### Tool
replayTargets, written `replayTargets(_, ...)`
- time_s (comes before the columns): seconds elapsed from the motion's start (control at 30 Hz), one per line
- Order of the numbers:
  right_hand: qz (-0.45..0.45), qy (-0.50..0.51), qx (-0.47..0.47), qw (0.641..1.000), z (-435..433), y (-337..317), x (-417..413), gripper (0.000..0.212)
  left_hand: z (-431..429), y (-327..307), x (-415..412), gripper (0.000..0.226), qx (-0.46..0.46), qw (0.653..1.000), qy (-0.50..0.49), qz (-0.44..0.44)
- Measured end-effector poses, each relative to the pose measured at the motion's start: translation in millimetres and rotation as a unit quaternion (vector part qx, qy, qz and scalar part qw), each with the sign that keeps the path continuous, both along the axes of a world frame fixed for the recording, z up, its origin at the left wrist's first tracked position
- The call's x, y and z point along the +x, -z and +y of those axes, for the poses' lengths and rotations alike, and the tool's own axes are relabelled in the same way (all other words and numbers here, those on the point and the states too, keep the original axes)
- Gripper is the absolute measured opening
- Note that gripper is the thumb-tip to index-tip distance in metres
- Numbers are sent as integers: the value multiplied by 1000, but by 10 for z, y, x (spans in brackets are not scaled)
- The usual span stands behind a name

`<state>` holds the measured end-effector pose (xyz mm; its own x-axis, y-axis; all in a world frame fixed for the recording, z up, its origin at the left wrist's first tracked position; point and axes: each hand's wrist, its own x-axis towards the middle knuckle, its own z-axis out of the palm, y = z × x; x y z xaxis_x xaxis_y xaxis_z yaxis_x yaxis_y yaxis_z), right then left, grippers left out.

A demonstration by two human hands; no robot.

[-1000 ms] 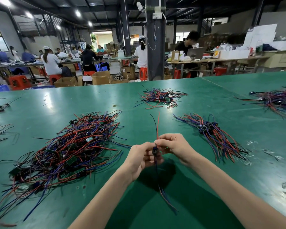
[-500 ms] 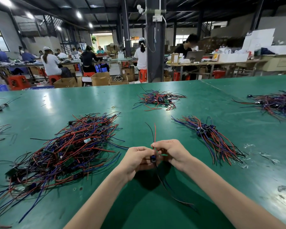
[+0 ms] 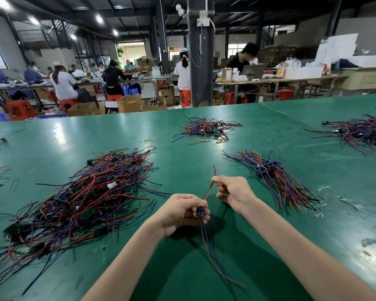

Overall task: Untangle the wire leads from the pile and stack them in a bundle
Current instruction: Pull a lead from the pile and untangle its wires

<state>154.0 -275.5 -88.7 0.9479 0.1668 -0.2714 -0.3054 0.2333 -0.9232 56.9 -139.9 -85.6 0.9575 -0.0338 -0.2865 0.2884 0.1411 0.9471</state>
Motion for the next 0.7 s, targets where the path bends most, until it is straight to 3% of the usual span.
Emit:
replayTargets(0.17, 5, 46, 12, 999, -124, 13, 149, 21, 3, -6, -8, 14, 15, 1000, 17, -1)
replayTargets(0.4, -83, 63, -51, 993, -150, 92, 248, 14, -35, -23, 3, 14, 2, 1000, 8, -6)
replayTargets(0.7, -43, 51, 8, 998, -160, 120, 274, 16, -30, -11, -6, 13, 13, 1000, 19, -14)
